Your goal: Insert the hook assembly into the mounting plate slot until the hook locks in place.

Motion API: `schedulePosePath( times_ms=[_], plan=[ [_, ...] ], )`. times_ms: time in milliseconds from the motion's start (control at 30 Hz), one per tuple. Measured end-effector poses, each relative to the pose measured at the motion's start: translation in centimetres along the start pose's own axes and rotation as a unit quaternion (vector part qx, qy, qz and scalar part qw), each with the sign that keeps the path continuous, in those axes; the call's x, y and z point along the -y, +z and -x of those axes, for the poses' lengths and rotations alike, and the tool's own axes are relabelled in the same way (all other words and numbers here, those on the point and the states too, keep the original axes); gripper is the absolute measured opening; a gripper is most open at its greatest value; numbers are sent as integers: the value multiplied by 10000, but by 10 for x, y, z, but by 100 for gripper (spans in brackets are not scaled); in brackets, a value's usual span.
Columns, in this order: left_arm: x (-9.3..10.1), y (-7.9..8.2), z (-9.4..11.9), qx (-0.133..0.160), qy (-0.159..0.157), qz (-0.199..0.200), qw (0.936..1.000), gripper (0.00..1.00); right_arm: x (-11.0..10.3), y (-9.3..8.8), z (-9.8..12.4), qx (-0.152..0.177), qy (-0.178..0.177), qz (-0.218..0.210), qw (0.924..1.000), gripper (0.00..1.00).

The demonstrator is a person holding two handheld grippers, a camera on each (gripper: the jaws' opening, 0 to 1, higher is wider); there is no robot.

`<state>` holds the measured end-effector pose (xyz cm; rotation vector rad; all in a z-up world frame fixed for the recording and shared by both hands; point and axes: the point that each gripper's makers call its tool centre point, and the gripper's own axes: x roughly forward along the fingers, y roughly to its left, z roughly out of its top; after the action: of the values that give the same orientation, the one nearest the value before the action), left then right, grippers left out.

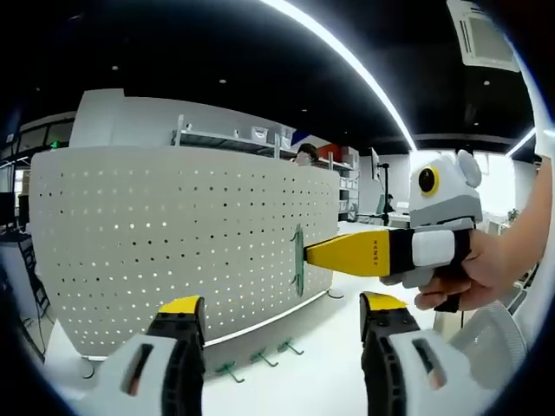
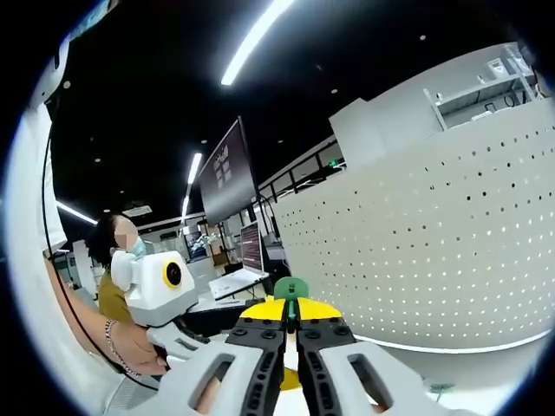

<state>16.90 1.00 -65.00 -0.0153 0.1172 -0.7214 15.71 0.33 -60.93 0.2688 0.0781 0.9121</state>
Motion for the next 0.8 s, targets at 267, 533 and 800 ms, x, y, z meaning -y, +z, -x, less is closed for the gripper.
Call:
schedulePosePath(
  times_ms=[267,533,800],
  plan=[
    [2,-1,1,-26,-25,-24,10000,79,0,2,-1,-12,-79,99,9999,0],
    [-1,-4,2,-55,24,49,10000,79,23,12,5,-262,-1077,1391,9841,0],
    [-1,-4,2,-50,3,58,10000,78,31,18,6,-219,-1270,1369,9822,0]
  ],
)
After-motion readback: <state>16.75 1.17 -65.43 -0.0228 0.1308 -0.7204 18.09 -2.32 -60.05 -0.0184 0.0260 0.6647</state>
